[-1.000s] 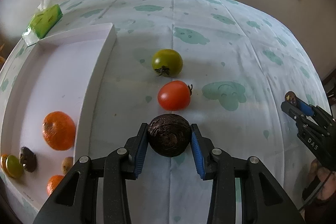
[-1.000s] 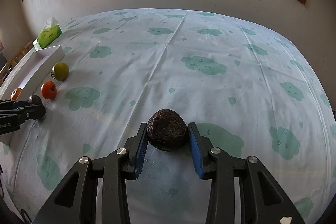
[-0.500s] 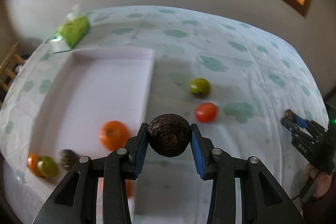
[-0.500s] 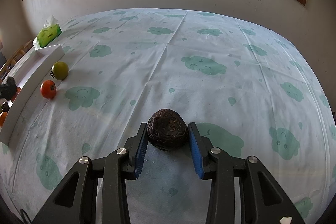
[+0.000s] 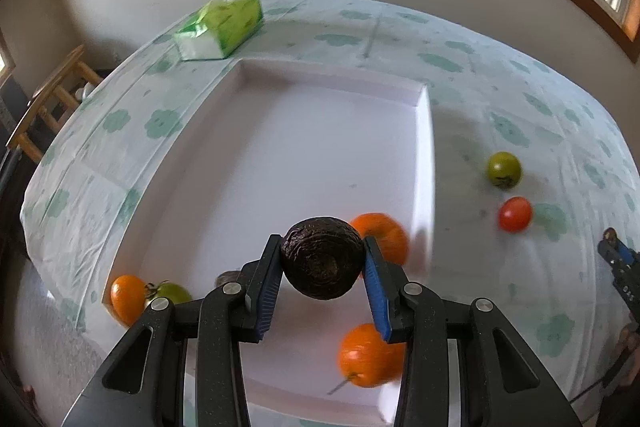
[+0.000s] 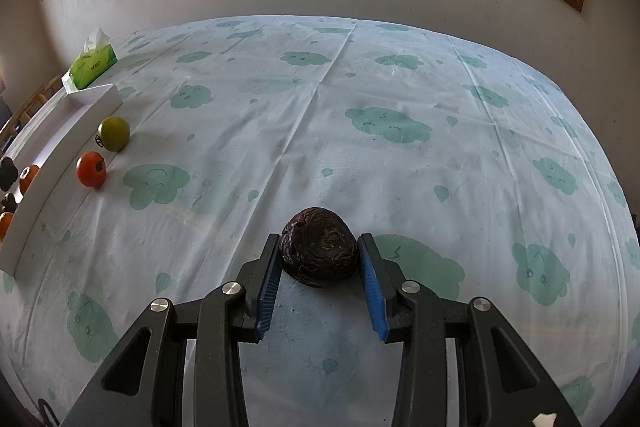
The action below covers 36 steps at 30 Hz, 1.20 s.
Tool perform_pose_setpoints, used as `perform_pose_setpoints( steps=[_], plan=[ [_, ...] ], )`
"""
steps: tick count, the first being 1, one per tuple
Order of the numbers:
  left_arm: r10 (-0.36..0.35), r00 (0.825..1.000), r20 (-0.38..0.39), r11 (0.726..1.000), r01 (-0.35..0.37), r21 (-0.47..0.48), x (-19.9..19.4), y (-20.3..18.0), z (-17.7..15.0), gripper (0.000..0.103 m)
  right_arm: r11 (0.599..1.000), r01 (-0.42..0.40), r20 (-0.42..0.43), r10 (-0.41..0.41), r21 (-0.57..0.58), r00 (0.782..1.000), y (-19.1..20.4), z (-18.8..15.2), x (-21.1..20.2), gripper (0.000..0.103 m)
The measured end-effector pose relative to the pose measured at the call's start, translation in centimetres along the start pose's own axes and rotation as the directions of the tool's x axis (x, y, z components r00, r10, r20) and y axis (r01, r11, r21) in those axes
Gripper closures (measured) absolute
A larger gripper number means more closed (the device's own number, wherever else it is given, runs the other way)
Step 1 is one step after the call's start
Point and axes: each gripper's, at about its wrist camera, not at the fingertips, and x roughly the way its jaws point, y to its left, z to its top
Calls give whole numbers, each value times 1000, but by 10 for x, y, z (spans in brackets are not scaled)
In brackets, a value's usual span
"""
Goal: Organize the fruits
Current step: 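Carry the dark fruit with the left tool into the tray and open, then carry the dark fruit with the right tool into the tray and open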
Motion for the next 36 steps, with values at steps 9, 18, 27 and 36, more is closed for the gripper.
perform_pose_setpoints(
  steps=[9, 18, 27, 36],
  plan=[
    [-1, 1000, -11, 1000, 1, -5, 3, 10, -5, 63, 1000, 2, 0, -2, -1, 1000, 0, 0, 0, 67],
    [7, 999, -33, 1000, -8, -13, 10, 14, -6, 63, 1000, 4, -1, -4, -3, 1000, 1, 0, 0, 67],
    [23, 999, -33, 1000, -23, 13, 14, 11, -5, 62, 1000, 5, -1, -5, -4, 1000, 2, 0, 0, 67],
    [-6, 999, -39, 1000, 6, 9, 15, 10, -4, 55, 1000, 5, -1, -5, -4, 1000, 2, 0, 0, 67]
  ],
)
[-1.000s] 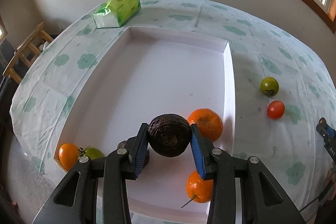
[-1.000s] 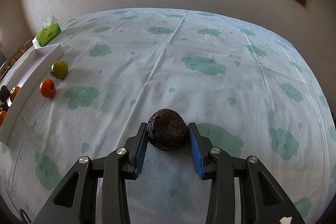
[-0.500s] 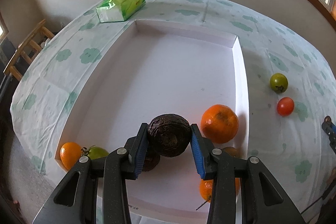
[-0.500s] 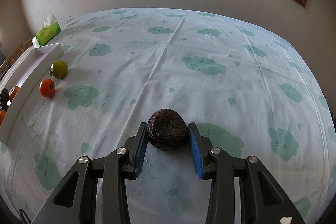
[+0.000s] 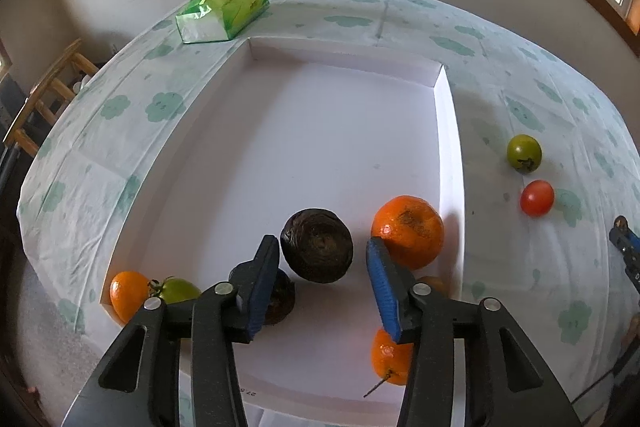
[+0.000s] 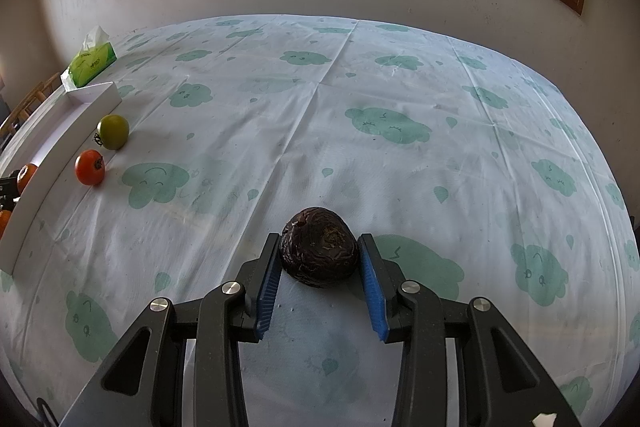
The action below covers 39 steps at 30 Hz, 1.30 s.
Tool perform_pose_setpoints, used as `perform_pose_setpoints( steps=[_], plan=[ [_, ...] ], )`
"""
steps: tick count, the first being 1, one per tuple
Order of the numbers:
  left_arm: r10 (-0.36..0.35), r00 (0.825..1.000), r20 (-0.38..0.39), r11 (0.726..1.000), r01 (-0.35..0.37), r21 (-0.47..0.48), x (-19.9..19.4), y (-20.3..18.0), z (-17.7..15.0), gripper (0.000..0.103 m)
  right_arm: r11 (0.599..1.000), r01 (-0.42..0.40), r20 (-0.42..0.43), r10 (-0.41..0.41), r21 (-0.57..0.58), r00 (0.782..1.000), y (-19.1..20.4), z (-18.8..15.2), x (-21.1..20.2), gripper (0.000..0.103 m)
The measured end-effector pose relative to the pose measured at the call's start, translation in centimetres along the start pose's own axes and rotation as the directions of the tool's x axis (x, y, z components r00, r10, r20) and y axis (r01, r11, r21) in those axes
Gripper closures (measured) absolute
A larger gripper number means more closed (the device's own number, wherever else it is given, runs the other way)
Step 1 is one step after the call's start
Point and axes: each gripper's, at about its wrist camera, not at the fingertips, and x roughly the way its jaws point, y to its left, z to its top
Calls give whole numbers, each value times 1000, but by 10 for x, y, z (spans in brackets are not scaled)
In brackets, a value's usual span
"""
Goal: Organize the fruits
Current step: 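Carry the dark fruit with the right tool into the tray and open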
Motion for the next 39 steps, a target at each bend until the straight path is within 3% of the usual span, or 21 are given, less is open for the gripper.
perform_pose_setpoints(
  steps=[19, 27, 31, 34, 39],
  plan=[
    [-40, 997, 58, 999, 39, 22, -33, 3, -11, 46, 1000, 11, 3, -11, -12, 1000, 1, -1, 0, 69],
    [3, 997, 80, 1000, -2, -10, -43, 24, -25, 41, 999, 4, -5, -4, -36, 1000, 13, 5, -5, 69],
    [28, 996, 86, 999, -24, -48, -48, 38, -28, 37, 996, -47, 9, 48, -79, 999, 36, 16, -16, 69],
    [58, 993, 100, 996, -51, -73, -53, 48, -32, 30, 983, -139, 17, 142, -117, 990, 64, 28, -25, 69],
    [82, 992, 97, 993, -72, -96, -60, 61, -37, 29, 931, -292, 4, 301, -220, 954, 129, 41, -34, 69]
  ],
)
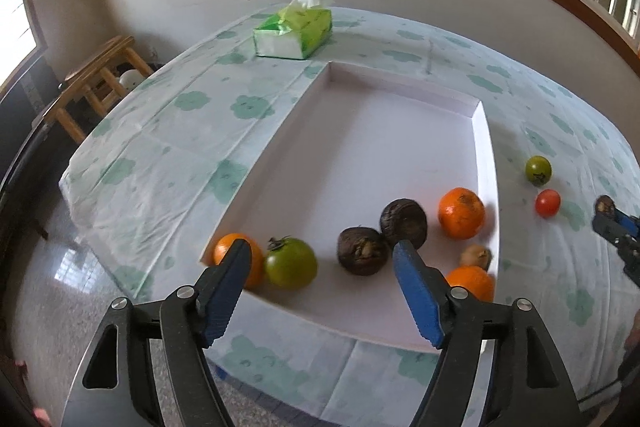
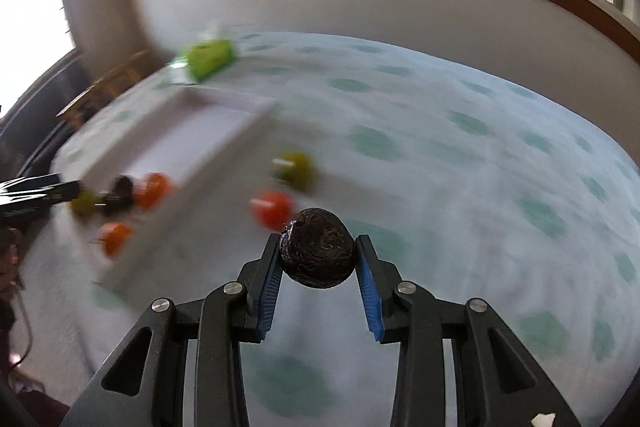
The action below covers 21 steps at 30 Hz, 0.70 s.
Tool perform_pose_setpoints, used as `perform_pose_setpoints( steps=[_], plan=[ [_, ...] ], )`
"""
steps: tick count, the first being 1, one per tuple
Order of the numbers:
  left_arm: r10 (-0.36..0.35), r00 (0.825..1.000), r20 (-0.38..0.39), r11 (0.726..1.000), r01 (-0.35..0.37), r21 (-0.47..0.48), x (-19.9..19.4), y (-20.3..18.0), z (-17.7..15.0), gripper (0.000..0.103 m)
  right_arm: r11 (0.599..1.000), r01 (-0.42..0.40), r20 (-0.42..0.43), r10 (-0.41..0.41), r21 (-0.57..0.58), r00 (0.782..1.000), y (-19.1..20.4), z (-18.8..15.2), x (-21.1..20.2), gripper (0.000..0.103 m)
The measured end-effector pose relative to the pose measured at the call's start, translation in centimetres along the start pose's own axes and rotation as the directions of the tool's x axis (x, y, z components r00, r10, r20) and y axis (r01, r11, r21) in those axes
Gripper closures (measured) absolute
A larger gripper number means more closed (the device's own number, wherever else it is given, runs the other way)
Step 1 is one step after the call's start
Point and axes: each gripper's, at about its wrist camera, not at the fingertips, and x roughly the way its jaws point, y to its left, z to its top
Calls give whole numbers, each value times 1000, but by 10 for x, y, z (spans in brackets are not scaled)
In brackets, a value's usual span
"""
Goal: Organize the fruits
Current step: 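Carry the dark fruit with the right tool into the tray and open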
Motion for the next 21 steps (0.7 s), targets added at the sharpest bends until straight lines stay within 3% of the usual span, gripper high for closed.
perform_pose_setpoints(
  steps=[9, 21],
  plan=[
    [56, 998, -15, 997, -57, -49, -2, 29, -5, 29, 978, -133, -15, 132, -158, 991, 92, 24, 23, 69],
    [81, 996, -35, 986, -85, -142, -1, 64, -8, 29, 950, -188, -63, 178, -249, 982, 148, 33, 52, 69]
  ],
)
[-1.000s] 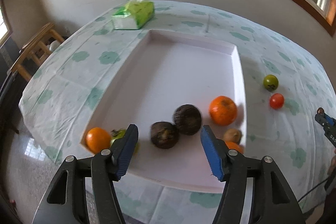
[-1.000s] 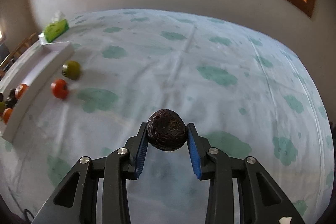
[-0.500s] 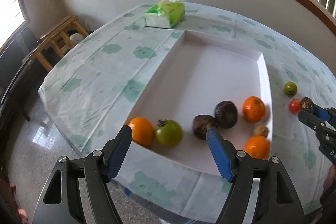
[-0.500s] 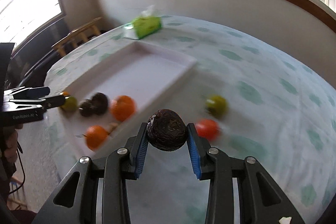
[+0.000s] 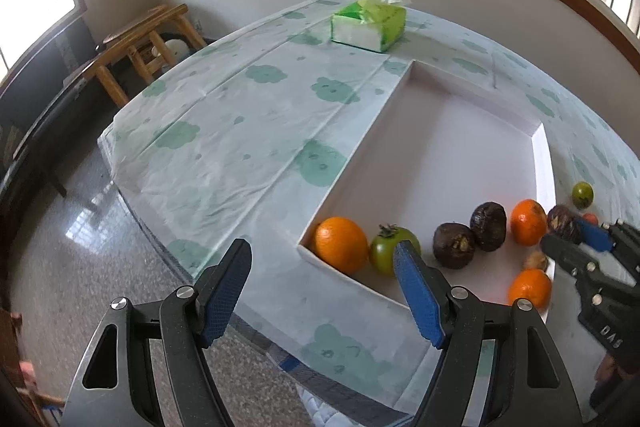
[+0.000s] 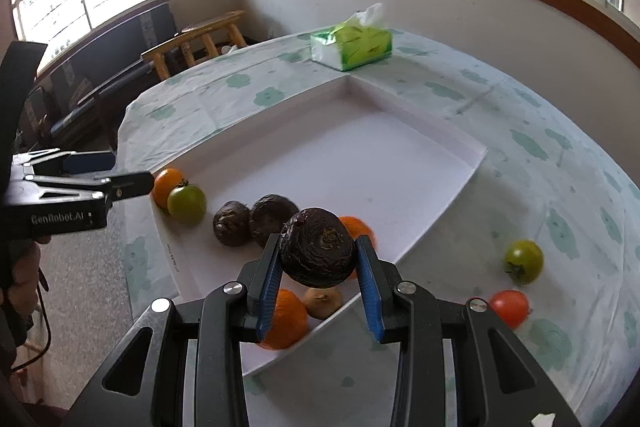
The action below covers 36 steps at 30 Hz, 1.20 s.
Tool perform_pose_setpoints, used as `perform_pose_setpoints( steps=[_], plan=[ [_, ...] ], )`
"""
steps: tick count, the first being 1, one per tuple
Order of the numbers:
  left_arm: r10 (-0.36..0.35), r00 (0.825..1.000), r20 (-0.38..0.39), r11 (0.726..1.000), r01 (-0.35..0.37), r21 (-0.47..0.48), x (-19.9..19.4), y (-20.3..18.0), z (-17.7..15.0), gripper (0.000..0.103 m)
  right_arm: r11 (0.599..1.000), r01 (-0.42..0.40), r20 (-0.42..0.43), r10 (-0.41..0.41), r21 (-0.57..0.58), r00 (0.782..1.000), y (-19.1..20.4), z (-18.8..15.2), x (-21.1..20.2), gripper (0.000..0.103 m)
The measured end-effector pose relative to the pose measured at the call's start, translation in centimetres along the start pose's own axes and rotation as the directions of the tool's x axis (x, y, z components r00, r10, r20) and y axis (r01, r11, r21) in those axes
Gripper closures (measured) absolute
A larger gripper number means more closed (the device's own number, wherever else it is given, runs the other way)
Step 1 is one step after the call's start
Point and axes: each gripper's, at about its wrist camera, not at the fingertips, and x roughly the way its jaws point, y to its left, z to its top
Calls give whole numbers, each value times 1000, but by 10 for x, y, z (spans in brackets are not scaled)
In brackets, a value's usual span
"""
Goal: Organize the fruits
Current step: 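Carry the dark fruit with the right tool into the tray and open, then grasp the red tomato with the right tool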
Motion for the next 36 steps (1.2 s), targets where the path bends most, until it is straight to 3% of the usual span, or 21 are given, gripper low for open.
perform_pose_setpoints(
  steps=[9, 21, 29, 36],
  plan=[
    [1, 1000, -7, 1000, -1, 1, 2, 1, -1, 29, 1000, -8, -25, 7, -25, 1000, 12, 3, 21, 69],
    [-11, 1000, -6, 1000, 11, 3, -1, 1, -5, 29, 999, -7, -16, 6, -36, 1000, 16, 1, 20, 66],
    [-25, 1000, -11, 1000, 26, 15, -1, -6, -8, 29, 1000, -6, 23, 6, -9, 1000, 12, 1, 7, 59],
    [-60, 998, -7, 997, 60, 49, -3, -25, -4, 29, 994, 87, 59, -91, 72, 994, -31, -12, -22, 54]
  ],
)
